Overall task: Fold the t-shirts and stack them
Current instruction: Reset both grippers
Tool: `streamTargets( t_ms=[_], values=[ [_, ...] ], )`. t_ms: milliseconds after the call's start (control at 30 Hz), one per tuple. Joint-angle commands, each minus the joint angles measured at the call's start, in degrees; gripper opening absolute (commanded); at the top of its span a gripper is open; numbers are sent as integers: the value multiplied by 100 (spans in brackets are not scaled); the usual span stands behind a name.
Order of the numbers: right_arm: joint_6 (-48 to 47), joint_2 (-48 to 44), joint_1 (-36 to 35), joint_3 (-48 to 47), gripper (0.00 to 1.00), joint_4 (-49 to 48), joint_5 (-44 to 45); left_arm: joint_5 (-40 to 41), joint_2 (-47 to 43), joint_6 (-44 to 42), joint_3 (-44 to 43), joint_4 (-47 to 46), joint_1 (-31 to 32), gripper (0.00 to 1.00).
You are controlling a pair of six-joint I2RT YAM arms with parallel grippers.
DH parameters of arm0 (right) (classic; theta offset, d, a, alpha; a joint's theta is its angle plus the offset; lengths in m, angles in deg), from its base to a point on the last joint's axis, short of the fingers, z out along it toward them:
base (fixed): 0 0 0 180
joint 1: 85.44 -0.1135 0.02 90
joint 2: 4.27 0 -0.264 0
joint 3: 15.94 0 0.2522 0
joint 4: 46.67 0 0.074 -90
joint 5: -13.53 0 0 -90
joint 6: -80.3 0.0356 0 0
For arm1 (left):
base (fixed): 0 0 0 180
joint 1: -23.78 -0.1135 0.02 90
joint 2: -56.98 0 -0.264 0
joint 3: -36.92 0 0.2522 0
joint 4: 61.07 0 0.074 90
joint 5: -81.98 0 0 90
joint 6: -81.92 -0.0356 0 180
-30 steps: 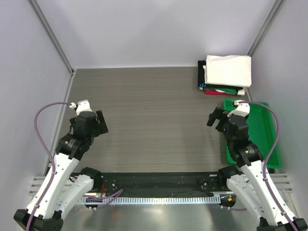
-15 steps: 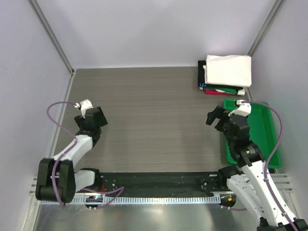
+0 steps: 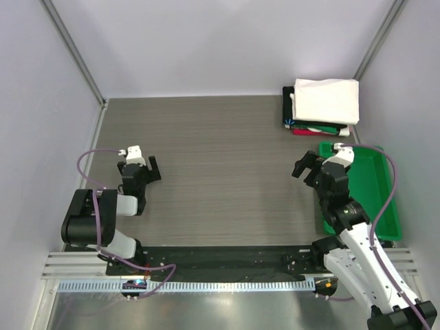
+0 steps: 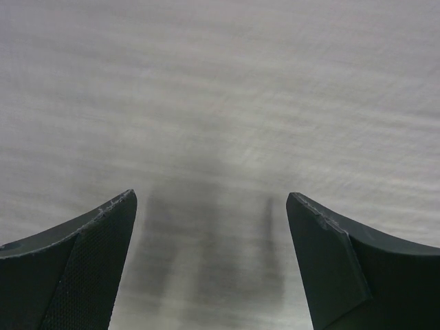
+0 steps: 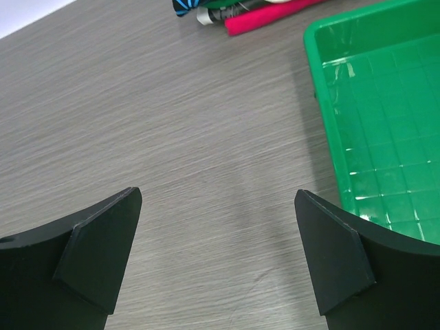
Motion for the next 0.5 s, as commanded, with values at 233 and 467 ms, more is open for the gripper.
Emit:
streamTargets(
  t_ms=[233,467],
  values=[
    [419,-642,-9,304,100,-886,17,-336,-109,-319,-67,-1208,19,92],
    [155,-793,-9,-284,100,-630,201,-301,-100,-354,-67,-1199,37,93]
  ],
)
